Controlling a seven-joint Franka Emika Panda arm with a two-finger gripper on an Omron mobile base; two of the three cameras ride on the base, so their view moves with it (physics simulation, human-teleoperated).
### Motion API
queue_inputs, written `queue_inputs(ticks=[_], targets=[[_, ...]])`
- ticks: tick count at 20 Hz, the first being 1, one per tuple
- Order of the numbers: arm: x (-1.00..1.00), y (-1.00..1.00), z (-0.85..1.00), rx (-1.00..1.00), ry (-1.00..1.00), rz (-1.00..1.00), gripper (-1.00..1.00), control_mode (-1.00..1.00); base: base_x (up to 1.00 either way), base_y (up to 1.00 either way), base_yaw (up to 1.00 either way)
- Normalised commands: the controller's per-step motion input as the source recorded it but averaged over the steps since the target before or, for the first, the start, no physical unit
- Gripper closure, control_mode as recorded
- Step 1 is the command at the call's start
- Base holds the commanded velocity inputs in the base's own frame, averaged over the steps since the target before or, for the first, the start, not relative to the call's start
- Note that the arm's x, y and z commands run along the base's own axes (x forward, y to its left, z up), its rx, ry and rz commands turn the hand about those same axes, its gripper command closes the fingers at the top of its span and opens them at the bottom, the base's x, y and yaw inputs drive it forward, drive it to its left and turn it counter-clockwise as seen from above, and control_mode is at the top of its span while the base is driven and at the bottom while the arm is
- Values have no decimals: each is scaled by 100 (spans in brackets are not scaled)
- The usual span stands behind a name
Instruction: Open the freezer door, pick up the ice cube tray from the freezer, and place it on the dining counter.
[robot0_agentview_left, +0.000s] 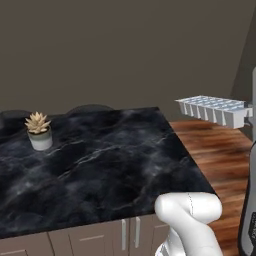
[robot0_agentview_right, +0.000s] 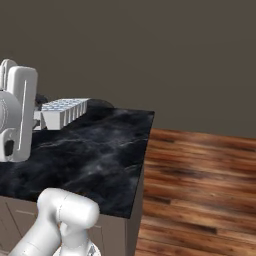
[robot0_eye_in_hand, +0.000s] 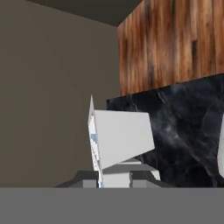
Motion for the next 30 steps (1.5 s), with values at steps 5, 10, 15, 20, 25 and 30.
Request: queue_inputs(ticks=[5,10,15,20,25,30], targets=[[0,0,0,0,0,0,100,100,31,15,-7],[16,0,-2,1,0,3,100,-100,43,6,1],[72,0,-5,3,5,25,100,-100,0,0,0],[86,0,-7,5,15,36,100,-100,0,0,0],[100,0,-15,3,13,31,100,-100,0,0,0],[83,3,-35,0,3,11,100,-100,0,0,0]])
